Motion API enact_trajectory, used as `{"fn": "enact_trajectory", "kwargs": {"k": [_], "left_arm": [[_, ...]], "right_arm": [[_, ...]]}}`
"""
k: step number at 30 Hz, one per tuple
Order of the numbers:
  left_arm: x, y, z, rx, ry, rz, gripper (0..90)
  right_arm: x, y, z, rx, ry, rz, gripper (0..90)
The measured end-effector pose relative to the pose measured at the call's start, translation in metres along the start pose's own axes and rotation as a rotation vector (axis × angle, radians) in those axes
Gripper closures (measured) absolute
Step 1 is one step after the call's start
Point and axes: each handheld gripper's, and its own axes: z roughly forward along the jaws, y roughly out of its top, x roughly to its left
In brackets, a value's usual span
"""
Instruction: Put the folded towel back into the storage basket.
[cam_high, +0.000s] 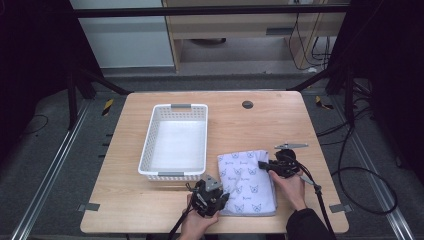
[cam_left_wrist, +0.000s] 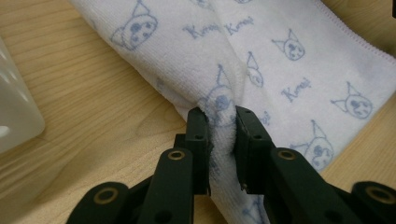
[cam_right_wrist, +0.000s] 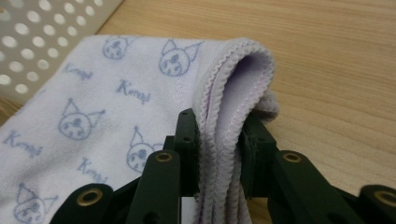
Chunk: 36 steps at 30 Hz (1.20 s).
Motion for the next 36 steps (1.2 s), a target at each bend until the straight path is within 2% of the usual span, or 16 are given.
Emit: {"fn": "enact_trajectory", "kwargs": {"k": [9, 16, 29, 36], "left_arm": [[-0.005, 0.005, -0.018, -0.039, -0.027, 0.026, 76.9], [-0.007, 0.013, -0.034, -0.078, -0.036, 0.039, 76.9], [-0.008, 0.021, -0.048, -0.104, -0.03, 0.057, 76.9], [-0.009, 0.025, -0.055, -0.126, -0.037, 0.051, 77.0]], "right_arm": [[0.014, 0.004, -0.022, -0.057, 0.012, -0.04, 72.1], [0.017, 0.007, -0.041, -0.117, 0.033, -0.03, 72.1], [0.029, 0.014, -0.057, -0.17, 0.025, -0.062, 71.9], [0.035, 0.02, -0.064, -0.198, 0.026, -0.079, 71.9]]}}
